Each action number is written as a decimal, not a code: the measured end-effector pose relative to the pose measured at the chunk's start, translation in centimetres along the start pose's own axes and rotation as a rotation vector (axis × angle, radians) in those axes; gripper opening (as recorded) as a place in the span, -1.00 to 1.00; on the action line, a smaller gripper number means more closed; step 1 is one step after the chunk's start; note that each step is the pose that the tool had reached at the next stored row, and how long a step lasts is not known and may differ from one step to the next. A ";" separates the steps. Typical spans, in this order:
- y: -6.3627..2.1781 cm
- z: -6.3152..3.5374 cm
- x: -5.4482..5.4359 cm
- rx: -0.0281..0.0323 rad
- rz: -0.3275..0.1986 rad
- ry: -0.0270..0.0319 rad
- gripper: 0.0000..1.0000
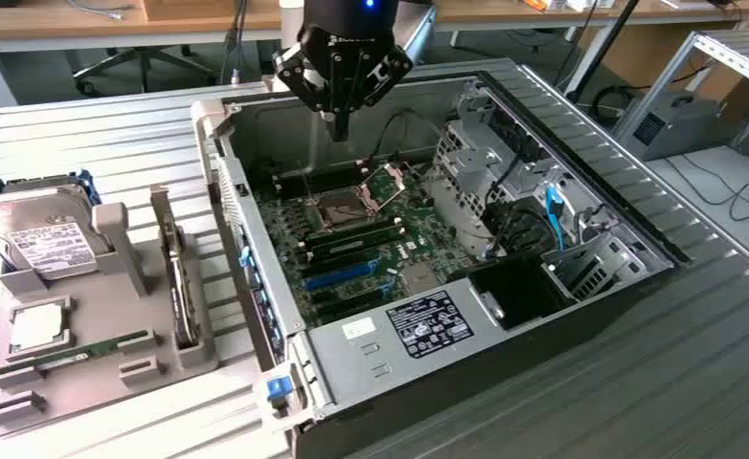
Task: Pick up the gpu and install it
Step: 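Reach for the gpu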
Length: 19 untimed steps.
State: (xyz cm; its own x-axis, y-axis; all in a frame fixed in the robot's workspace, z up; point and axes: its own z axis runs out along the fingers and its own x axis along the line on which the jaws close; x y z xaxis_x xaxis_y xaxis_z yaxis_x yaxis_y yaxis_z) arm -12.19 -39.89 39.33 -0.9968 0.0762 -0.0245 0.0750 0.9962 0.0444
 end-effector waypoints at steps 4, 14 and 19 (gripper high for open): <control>0.00 0.00 0.0 0.0000 0.000 0.0000 -0.79; -0.08 -0.03 1.0 0.0000 0.000 0.0000 -0.79; -0.17 -0.06 2.2 0.0001 0.000 0.0000 -0.79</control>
State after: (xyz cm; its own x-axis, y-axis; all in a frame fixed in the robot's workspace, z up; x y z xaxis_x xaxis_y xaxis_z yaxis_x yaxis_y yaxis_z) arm -14.43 -39.89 39.33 -0.9968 0.0762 -0.0244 0.0750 0.9962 0.0443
